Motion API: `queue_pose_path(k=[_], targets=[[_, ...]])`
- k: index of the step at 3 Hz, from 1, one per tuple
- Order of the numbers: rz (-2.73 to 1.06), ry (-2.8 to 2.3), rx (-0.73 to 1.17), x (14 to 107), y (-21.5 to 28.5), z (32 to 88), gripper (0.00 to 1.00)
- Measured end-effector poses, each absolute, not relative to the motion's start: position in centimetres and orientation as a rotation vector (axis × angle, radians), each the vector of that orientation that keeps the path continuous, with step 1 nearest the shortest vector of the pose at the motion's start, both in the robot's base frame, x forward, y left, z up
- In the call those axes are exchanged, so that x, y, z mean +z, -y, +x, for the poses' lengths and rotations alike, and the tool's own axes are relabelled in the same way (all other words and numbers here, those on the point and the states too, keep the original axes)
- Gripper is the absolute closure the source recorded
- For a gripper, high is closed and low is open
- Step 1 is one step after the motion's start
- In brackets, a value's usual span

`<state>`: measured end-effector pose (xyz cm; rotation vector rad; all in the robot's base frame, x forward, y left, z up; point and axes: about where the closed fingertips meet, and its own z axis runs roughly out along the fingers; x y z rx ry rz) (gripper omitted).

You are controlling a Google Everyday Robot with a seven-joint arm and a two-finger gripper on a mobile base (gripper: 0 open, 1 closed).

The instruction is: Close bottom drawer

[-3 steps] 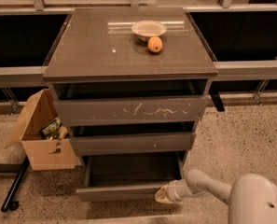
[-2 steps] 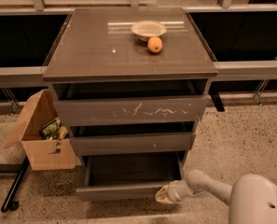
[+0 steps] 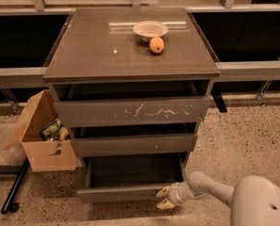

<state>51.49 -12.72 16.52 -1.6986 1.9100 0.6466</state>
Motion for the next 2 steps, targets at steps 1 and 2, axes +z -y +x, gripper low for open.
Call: queue_pose_path(k=[1,2], targets=[[-1.699,-1.910,0.647,16.52,12.72,51.49,0.01],[-1.683,-1.903,0.639,16.37,13.02,52.21,0.00]])
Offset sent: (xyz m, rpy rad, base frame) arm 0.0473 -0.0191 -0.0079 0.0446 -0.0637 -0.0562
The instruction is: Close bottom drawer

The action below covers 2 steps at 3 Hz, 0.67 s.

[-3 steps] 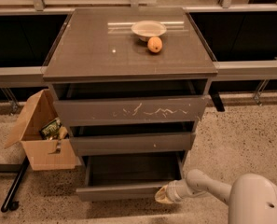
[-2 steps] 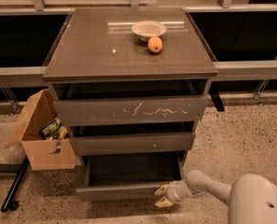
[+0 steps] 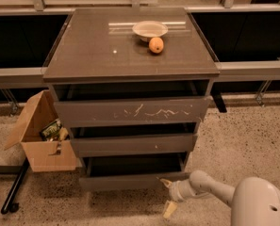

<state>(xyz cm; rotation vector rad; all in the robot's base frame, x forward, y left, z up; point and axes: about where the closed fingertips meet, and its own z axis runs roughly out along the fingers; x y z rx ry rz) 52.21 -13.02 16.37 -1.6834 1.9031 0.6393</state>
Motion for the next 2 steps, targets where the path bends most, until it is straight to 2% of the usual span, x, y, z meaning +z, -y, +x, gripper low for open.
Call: queue_pose_path(k=[2], targets=[[-1.622,-1.855,0.602,16.6,14.2,59.8,0.03]])
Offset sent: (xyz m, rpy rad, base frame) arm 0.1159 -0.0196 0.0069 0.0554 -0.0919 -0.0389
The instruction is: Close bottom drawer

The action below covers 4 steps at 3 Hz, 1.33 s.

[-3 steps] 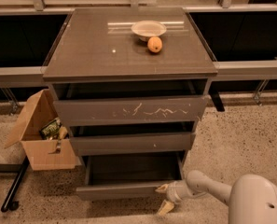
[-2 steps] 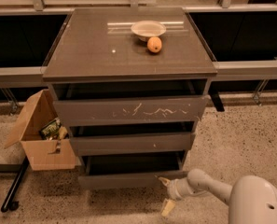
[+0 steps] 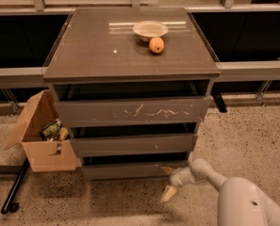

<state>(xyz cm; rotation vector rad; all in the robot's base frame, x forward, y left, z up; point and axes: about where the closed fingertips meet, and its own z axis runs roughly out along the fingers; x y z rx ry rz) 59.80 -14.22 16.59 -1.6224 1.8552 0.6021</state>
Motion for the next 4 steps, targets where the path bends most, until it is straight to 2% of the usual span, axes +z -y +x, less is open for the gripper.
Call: queue_pose_path(k=[1,2,3,4], targets=[[-1.604,-1.850,0.591,16.7,14.6,62.1,0.26],[-1.602,-1.815,0.555,17.9,14.9,63.6,0.16],[-1.611,-1.771,0.553,19.3,15.3,62.1,0.00],[-1.600,-1.719,0.566,21.4,16.6,58.5,0.00]])
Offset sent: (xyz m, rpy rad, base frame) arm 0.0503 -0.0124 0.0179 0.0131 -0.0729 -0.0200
